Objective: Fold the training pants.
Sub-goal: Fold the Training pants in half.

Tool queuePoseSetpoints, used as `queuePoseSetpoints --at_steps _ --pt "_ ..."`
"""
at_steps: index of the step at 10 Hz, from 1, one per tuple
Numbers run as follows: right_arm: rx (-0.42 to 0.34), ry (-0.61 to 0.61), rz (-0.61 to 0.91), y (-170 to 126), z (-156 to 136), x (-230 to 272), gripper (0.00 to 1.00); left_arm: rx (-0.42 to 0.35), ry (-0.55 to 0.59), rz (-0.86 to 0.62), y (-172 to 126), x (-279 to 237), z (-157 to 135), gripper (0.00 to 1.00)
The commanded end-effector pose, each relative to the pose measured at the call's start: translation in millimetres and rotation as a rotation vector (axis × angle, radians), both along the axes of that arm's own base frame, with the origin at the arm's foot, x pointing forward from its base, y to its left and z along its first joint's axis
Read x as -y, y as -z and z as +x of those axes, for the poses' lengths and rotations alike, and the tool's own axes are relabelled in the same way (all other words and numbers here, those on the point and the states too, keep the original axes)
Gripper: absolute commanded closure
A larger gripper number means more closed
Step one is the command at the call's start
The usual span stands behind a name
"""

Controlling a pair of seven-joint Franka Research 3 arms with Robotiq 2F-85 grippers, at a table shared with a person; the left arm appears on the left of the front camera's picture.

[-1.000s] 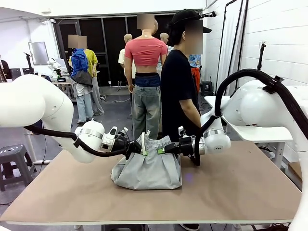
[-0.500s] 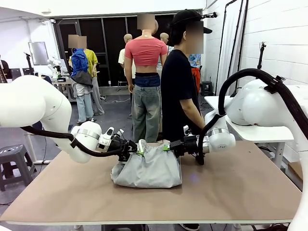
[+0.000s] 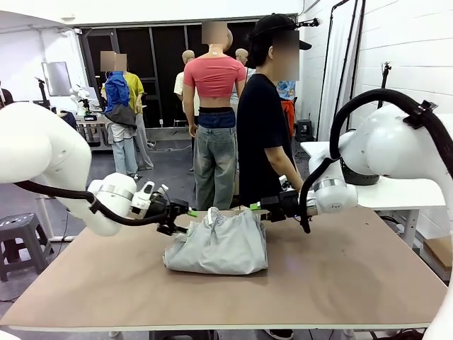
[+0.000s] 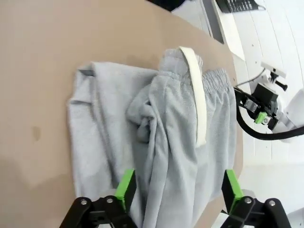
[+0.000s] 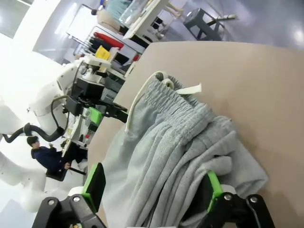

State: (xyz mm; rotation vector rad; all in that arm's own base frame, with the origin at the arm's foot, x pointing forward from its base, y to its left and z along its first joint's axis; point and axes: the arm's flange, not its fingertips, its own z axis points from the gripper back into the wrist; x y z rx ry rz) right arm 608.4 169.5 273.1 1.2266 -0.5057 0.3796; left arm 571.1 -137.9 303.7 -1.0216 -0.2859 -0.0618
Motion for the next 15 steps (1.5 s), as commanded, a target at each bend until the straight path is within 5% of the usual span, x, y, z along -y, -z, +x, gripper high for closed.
queuePoseSetpoints --at_steps 1,6,8,9,15 --pt "0.014 0.044 -0.065 -25.1 -17.1 17.3 0.00 0.005 -0.083 0.042 -28.2 -25.3 -24.5 0.00" --pt "0.166 0.137 -0.131 -93.4 -45.4 49.2 0.00 0.166 -0.154 0.007 -79.8 -56.7 -67.5 0.00" --pt "0.201 0.106 -0.136 -95.1 -40.7 39.9 0.00 0.209 -0.143 -0.029 -82.6 -59.4 -70.1 0.00" --pt "0.158 0.129 -0.106 -103.6 -35.4 50.9 0.00 0.147 -0.145 0.012 -90.4 -57.1 -60.8 0.00" --pt "0.158 0.129 -0.106 -103.6 -35.4 50.9 0.00 0.147 -0.145 0.012 -90.4 -57.1 -60.8 0.00"
